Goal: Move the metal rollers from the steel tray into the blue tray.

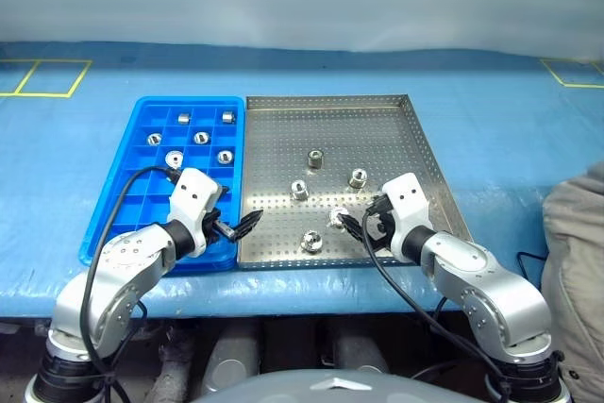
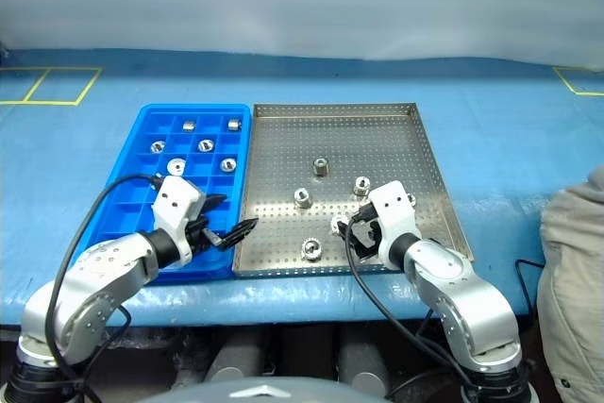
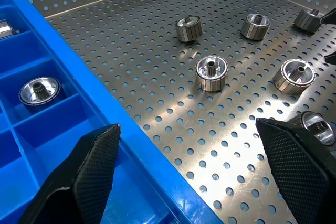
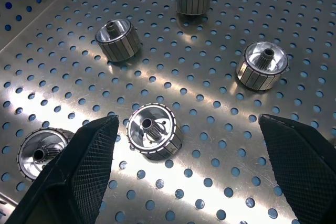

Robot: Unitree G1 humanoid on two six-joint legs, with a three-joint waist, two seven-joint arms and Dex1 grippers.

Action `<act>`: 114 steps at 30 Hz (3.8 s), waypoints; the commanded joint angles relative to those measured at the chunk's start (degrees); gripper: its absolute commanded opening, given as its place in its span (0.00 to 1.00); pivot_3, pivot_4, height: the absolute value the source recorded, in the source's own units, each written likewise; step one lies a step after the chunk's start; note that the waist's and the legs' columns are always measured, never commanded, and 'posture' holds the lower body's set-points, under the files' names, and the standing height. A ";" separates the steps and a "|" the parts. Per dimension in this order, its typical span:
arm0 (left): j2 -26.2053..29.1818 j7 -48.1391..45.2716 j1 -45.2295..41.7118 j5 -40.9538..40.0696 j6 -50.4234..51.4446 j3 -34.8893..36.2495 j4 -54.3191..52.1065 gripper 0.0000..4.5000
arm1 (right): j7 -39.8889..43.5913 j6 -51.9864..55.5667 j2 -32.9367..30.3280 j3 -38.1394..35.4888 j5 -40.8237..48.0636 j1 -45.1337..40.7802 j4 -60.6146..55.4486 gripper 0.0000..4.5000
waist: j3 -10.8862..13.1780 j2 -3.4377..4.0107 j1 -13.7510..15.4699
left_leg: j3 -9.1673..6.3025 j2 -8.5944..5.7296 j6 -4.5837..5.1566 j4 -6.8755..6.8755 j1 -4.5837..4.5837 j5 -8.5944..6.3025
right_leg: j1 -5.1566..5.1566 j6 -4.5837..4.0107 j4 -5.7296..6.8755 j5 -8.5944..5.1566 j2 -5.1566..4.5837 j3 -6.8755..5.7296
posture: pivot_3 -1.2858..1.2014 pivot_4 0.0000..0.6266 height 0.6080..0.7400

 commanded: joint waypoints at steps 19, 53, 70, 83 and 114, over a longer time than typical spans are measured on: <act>-0.33 -0.74 -12.17 1.47 2.29 -4.40 5.48 1.00 | -1.12 -0.76 0.72 -0.65 0.03 -0.63 -2.07 1.00 | 0.00 -0.01 0.07 | -0.02 -0.02 0.01 0.07 0.00 0.01 | 0.04 0.02 0.03 0.01 0.02 -0.01 | 0.53 0.24 1.00; -12.32 -8.79 -32.24 20.84 -7.63 -19.94 38.97 0.38 | -4.09 -2.07 4.08 -0.79 -1.22 0.47 -2.42 1.00 | 0.04 -0.06 -2.19 | 0.22 -0.17 0.23 0.10 -0.07 0.03 | -0.08 0.59 -0.02 0.37 0.04 0.49 | 0.52 0.24 1.00; -18.08 21.31 -14.19 24.69 0.48 13.91 9.51 0.38 | 1.54 -9.16 6.22 13.57 -2.75 -11.87 5.49 1.00 | 0.05 -0.12 0.14 | 0.15 -0.14 0.20 0.10 -0.04 0.05 | -0.04 0.48 0.01 0.47 0.03 0.40 | 0.58 0.24 1.00; -18.45 27.80 -13.36 26.94 -2.80 17.95 18.79 0.38 | 2.25 -9.78 6.03 13.49 -3.63 -10.57 4.78 1.00 | 0.07 -0.25 1.81 | 0.10 -0.19 0.21 0.14 -0.04 0.08 | 0.03 0.32 -0.02 0.53 -0.05 0.31 | 0.57 0.24 1.00; -27.67 6.85 -40.96 16.38 -10.55 -4.13 49.63 0.99 | -4.68 -7.71 6.11 4.74 -4.81 -0.08 -2.85 1.00 | 0.07 -0.29 -2.11 | 0.19 -0.35 0.27 0.17 -0.08 0.07 | 0.00 0.57 -0.04 0.51 -0.01 0.42 | 0.49 0.24 1.00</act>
